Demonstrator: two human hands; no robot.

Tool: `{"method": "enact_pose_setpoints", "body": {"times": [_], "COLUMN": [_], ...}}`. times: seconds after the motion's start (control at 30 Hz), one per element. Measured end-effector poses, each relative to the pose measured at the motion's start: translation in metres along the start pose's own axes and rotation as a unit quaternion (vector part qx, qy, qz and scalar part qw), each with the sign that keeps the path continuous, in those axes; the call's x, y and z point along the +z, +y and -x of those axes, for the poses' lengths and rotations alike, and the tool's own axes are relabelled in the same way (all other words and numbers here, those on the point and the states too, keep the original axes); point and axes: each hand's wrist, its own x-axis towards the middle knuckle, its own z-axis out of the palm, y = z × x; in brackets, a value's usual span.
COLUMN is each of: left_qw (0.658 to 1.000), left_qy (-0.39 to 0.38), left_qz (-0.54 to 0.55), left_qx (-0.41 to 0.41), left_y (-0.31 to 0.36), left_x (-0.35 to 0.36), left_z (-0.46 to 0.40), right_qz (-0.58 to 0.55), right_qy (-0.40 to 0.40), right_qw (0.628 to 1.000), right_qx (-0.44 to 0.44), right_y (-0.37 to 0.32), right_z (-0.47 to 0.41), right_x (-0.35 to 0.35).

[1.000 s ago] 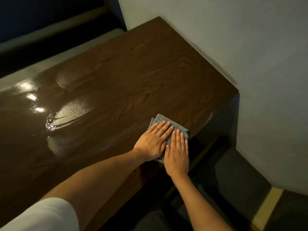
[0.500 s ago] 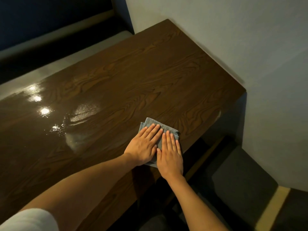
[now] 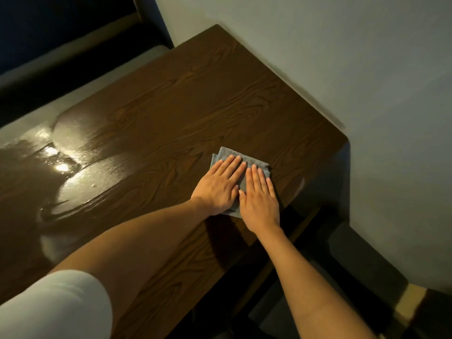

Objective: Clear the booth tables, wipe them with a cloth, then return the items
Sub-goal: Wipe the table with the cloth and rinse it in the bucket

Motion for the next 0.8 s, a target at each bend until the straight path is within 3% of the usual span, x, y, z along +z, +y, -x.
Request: {"method": "enact_pose_setpoints", "body": {"times": [0.4,0.8], "left_qw": [0.997,0.990], "left_qy": [-0.023,-0.051], "left_qz": [-0.025,-0.028], "left_qx": [0.062,0.128], "left_y": [0.052,0.088], "left_x": [-0.017,-0.006], "left_z": [-0.126,-0.123], "right_qz": [-0.016,-0.098], "right_qy": [0.021,0.045], "right_qw": [0.997,0.979], "right_qx": [0.077,0.174], "right_y": [0.106,0.114], "right_z": [-0.048,-0.009], "right_x": [-0.008,0.012]}}
